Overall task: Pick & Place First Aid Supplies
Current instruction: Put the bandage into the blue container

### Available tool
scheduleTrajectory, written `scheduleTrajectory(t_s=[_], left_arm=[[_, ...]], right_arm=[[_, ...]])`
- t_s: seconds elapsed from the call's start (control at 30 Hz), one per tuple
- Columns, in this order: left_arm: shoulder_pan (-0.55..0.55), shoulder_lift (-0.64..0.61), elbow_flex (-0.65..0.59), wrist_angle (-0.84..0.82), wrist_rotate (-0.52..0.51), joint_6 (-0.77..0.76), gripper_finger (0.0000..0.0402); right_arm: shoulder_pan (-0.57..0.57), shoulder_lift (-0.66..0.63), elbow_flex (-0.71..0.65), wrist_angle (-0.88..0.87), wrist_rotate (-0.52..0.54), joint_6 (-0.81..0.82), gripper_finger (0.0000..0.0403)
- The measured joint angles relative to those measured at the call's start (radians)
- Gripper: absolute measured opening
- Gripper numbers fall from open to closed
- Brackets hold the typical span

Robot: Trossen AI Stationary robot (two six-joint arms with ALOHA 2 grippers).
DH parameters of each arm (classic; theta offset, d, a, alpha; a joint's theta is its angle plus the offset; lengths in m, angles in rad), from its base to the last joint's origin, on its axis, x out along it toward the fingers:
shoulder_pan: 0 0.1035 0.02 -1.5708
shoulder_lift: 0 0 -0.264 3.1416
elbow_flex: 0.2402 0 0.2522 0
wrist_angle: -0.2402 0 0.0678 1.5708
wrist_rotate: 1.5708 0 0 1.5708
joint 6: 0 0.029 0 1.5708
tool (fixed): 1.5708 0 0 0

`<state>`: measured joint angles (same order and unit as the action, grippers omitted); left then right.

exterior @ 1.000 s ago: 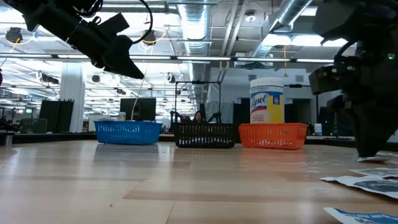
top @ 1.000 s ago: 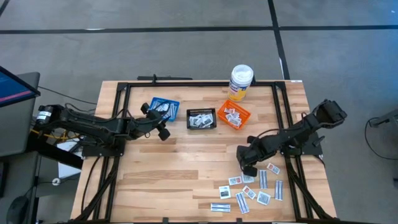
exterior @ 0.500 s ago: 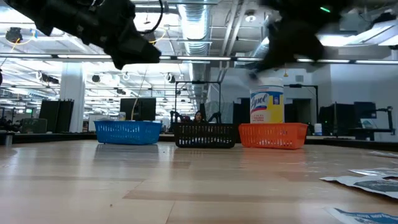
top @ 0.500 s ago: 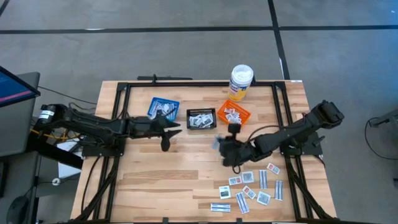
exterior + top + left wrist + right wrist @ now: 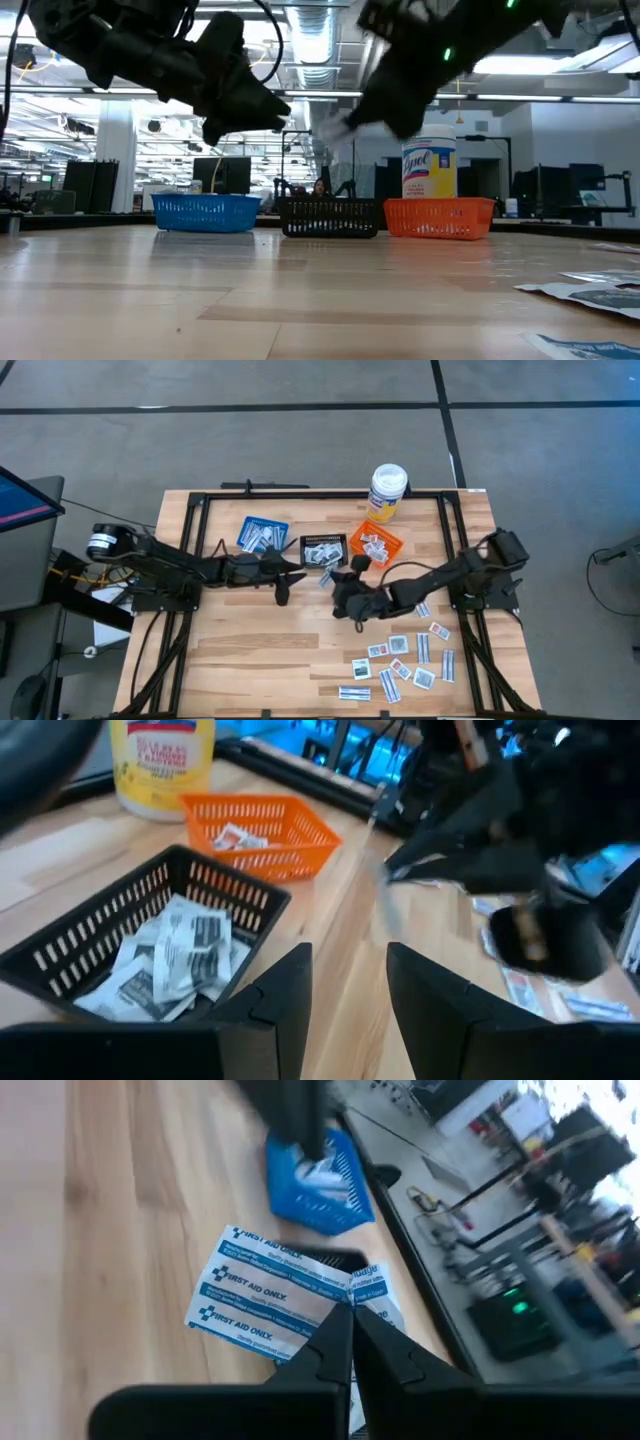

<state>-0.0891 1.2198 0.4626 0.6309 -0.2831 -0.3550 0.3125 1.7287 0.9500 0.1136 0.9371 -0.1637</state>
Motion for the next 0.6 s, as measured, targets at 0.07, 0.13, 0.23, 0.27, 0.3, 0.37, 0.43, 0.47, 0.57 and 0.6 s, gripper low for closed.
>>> scheduleTrajectory(t_s=[0.07,0.13,0.23,0.27,0.3,0.37,0.43,0.47,0.57,0.6], left_arm=[[0.000,0.005,0.000,-0.005,0.000,0.000,0.0131],[0.000,0.017,0.000,0.001,0.000,0.001,0.0131],[0.000,0.030,0.000,-0.001,0.000,0.002,0.0131],[0.000,0.036,0.000,0.002,0.000,0.002,0.0131],[0.002,0.039,0.000,-0.001,0.000,0.002,0.0131],[0.005,0.046,0.000,0.003,0.000,0.002,0.0131],[0.006,0.054,0.000,-0.008,-0.001,0.002,0.0131],[0.006,0.060,-0.002,-0.007,-0.002,0.002,0.0131],[0.006,0.088,0.000,0.006,-0.001,0.002,0.0131],[0.006,0.097,0.000,0.010,0.000,0.002,0.0131]], right_arm=[[-0.008,0.053,0.000,0.038,0.002,-0.088,0.0001],[-0.011,0.098,0.000,0.095,0.016,-0.153,0.0001],[-0.017,0.149,0.013,0.189,0.045,-0.207,0.0001],[-0.020,0.160,0.019,0.183,0.055,-0.221,0.0001],[-0.022,0.174,0.034,0.188,0.056,-0.225,0.0001],[-0.030,0.180,0.045,0.183,0.056,-0.225,0.0001],[-0.036,0.179,0.058,0.188,0.036,-0.212,0.0001],[-0.038,0.177,0.063,0.190,0.031,-0.198,0.0001],[-0.039,0.167,0.074,0.186,0.029,-0.164,0.0001],[-0.043,0.166,0.079,0.192,0.014,-0.150,0.0001]])
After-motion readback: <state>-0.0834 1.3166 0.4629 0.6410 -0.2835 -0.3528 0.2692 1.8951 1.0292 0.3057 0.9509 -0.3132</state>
